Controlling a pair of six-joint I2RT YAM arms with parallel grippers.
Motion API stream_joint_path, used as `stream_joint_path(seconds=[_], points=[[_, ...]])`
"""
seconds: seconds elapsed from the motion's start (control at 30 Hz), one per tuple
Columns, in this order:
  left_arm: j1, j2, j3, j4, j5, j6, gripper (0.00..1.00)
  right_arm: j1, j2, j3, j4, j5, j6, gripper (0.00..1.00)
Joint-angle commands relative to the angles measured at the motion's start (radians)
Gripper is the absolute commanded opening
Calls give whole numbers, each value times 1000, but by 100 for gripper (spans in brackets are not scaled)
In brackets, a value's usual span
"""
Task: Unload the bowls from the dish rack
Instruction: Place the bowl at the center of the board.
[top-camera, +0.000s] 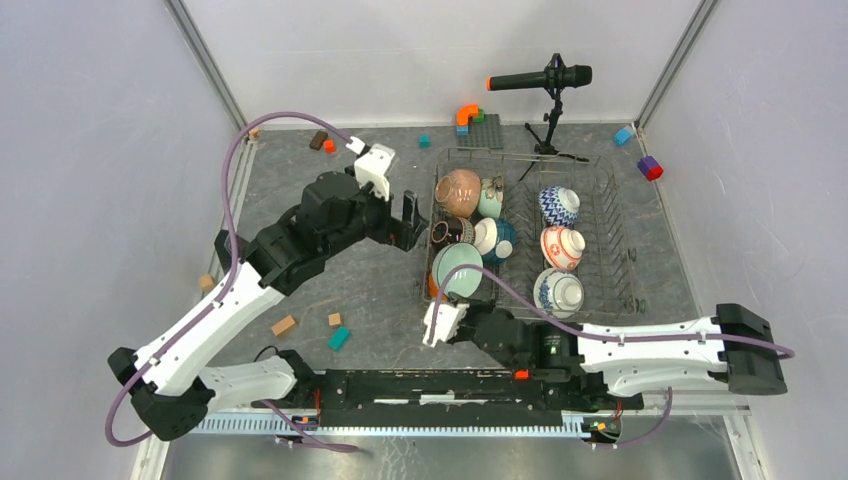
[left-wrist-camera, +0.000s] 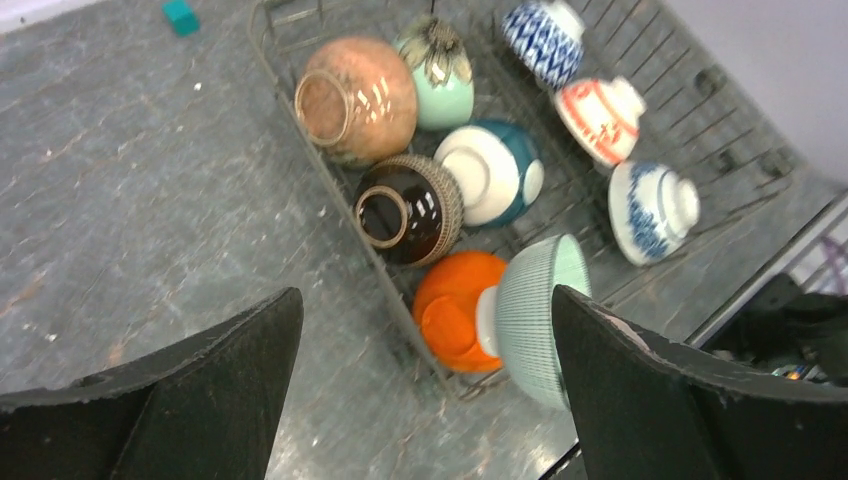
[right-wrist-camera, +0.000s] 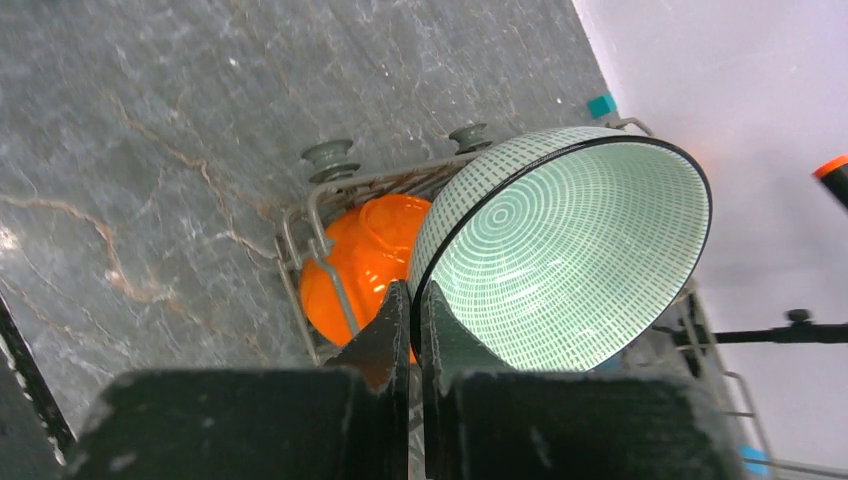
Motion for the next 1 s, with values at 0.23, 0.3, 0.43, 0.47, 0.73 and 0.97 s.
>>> stream_joint_path(seconds=[0.23,0.3,0.43,0.47,0.73,0.97], points=[[-138,-55,-80,-55,-37,162,100,165,108,112,-8,297,-241,0],[-152,-53,-83,-56,-37,163,99,177,127,127,-19,307,-263,0],[-189,-42,-84,-73,-62,178,98,193,157,160,-59,328,-280,0],[-201,-35,-84,-77,-75,181,97,197,161,164,-66,333,-280,0],[-252,51,-77,-106,-200,185,88,222,178,167,-81,350,-262,0],[-270,115,-57,-126,-268,164,76,250,213,192,-91,394,-250,0]])
